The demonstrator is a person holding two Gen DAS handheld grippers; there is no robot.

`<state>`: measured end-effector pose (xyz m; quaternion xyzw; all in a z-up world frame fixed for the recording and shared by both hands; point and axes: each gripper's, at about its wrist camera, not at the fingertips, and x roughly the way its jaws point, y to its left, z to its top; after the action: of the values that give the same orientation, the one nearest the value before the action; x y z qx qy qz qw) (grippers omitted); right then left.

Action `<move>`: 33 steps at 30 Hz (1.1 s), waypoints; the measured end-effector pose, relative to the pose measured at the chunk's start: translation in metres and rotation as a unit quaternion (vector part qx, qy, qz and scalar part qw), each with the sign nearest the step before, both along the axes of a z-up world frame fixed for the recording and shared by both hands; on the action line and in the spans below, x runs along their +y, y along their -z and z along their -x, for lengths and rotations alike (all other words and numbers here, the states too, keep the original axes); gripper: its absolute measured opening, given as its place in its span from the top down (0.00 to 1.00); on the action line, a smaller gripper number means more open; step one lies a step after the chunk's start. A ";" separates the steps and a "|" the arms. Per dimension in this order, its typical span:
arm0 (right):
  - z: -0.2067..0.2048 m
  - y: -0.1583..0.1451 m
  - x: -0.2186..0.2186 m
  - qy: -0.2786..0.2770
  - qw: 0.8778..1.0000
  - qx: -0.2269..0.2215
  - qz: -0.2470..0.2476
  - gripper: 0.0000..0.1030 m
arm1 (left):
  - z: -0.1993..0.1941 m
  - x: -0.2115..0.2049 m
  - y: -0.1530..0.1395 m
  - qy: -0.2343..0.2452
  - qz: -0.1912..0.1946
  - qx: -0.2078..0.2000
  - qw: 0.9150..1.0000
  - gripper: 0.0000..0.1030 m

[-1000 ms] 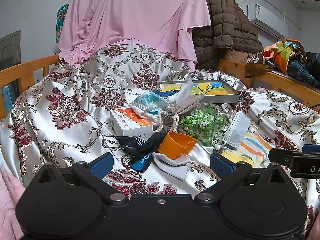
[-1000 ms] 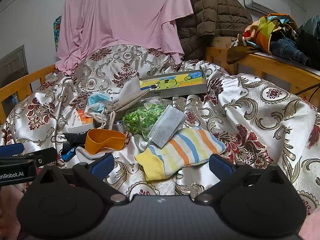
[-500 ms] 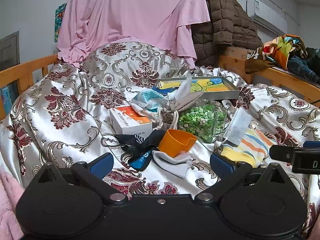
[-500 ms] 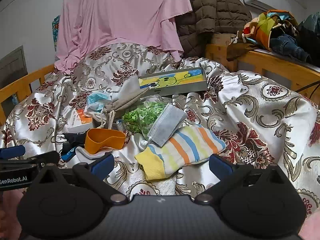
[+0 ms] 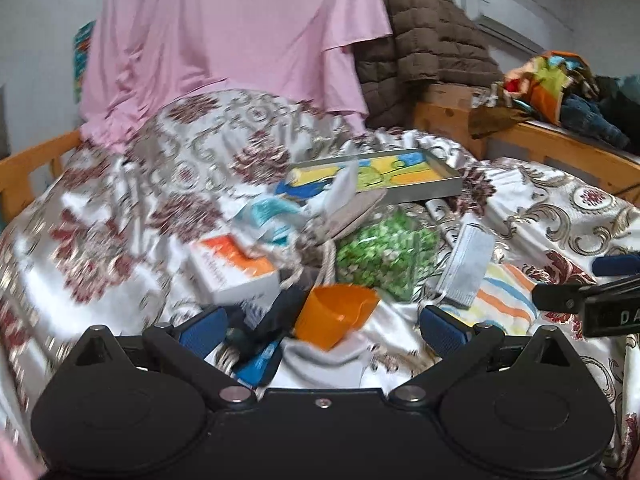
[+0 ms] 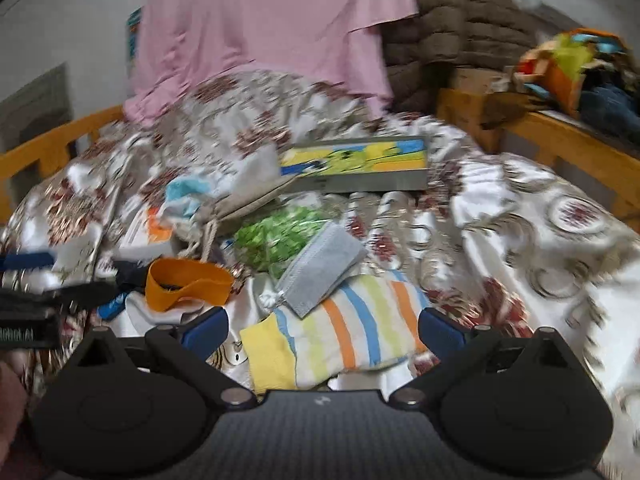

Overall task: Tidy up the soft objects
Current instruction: 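Grasp the grey face mask with the left tool while the right tool grasps the striped sock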

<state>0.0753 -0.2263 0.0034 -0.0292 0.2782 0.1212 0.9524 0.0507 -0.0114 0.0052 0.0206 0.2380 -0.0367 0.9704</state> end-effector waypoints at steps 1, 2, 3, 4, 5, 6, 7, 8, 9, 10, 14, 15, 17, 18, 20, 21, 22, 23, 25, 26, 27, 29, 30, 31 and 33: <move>-0.006 0.001 -0.002 -0.013 1.000 0.006 0.003 0.00 | -0.006 -0.001 -0.001 0.010 -0.005 -0.003 1.000 0.01; -0.012 0.003 -0.003 -0.026 1.000 0.010 0.004 0.00 | -0.011 -0.003 -0.003 0.019 -0.008 -0.007 1.000 0.01; -0.017 0.004 -0.004 -0.037 0.999 0.016 0.007 0.00 | -0.019 -0.005 -0.004 0.031 -0.010 -0.009 0.999 0.01; -0.023 0.006 -0.006 -0.045 0.999 0.021 0.010 0.00 | -0.026 -0.007 -0.005 0.045 -0.012 -0.011 0.999 0.01; -0.028 0.008 -0.007 -0.052 0.998 0.023 0.012 0.00 | -0.032 -0.008 -0.007 0.059 -0.015 -0.015 0.998 0.01; -0.032 0.010 -0.009 -0.056 0.998 0.026 0.016 0.00 | -0.039 -0.011 -0.008 0.075 -0.018 -0.019 0.997 0.01; -0.037 0.011 -0.010 -0.058 0.998 0.029 0.019 0.00 | -0.047 -0.014 -0.009 0.093 -0.020 -0.022 0.995 0.01; -0.042 0.012 -0.012 -0.059 0.998 0.032 0.019 0.00 | -0.055 -0.017 -0.009 0.110 -0.019 -0.023 0.993 0.01; -0.046 0.013 -0.015 -0.060 0.997 0.036 0.017 0.00 | -0.063 -0.021 -0.009 0.126 -0.019 -0.023 0.992 0.01; -0.052 0.015 -0.017 -0.063 0.997 0.041 0.014 0.00 | -0.071 -0.025 -0.009 0.144 -0.018 -0.022 0.989 0.01; -0.071 0.021 -0.030 -0.062 0.997 0.048 0.025 0.00 | -0.104 -0.044 -0.009 0.226 -0.014 -0.021 0.974 0.01; -0.076 0.023 -0.034 -0.061 0.996 0.051 0.027 0.00 | -0.112 -0.049 -0.008 0.248 -0.015 -0.019 0.968 0.01; -0.084 0.028 -0.042 -0.063 0.996 0.058 0.023 0.00 | -0.126 -0.062 -0.005 0.295 -0.025 -0.014 0.955 0.01; -0.089 0.030 -0.046 -0.066 0.996 0.064 0.021 0.00 | -0.133 -0.069 -0.004 0.315 -0.031 -0.011 0.949 0.01; -0.096 0.035 -0.053 -0.074 0.994 0.072 0.021 0.00 | -0.147 -0.080 0.001 0.350 -0.038 -0.002 0.936 0.01; -0.100 0.038 -0.056 -0.079 0.994 0.076 0.020 0.00 | -0.153 -0.084 0.003 0.364 -0.038 0.006 0.930 0.01; -0.105 0.040 -0.058 -0.083 0.993 0.078 0.019 0.00 | -0.160 -0.089 0.005 0.376 -0.040 0.013 0.926 0.01; -0.108 0.042 -0.060 -0.087 0.993 0.082 0.016 0.00 | -0.167 -0.093 0.007 0.387 -0.040 0.023 0.921 0.01; -0.114 0.047 -0.061 -0.104 0.990 0.092 0.007 0.00 | -0.179 -0.098 0.013 0.406 -0.031 0.047 0.912 0.01; -0.117 0.048 -0.059 -0.110 0.989 0.096 0.006 0.00 | -0.184 -0.099 0.016 0.413 -0.026 0.060 0.908 0.01; -0.118 0.050 -0.058 -0.117 0.988 0.098 0.008 0.00 | -0.189 -0.101 0.019 0.418 -0.023 0.070 0.906 0.01; -0.121 0.054 -0.053 -0.125 0.987 0.101 0.019 0.00 | -0.198 -0.104 0.024 0.422 -0.018 0.086 0.902 0.01; -0.123 0.056 -0.052 -0.125 0.987 0.102 0.023 0.00 | -0.202 -0.105 0.026 0.422 -0.017 0.093 0.901 0.01; -0.125 0.057 -0.051 -0.123 0.986 0.105 0.026 0.00 | -0.204 -0.106 0.028 0.424 -0.015 0.098 0.900 0.01; -0.128 0.060 -0.052 -0.115 0.987 0.108 0.028 0.00 | -0.210 -0.107 0.030 0.429 -0.012 0.107 0.897 0.01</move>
<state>0.2031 -0.2780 -0.0571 -0.0744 0.3779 0.2249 0.8950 0.2603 -0.1183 -0.0247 0.1284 0.3086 -0.4489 0.8287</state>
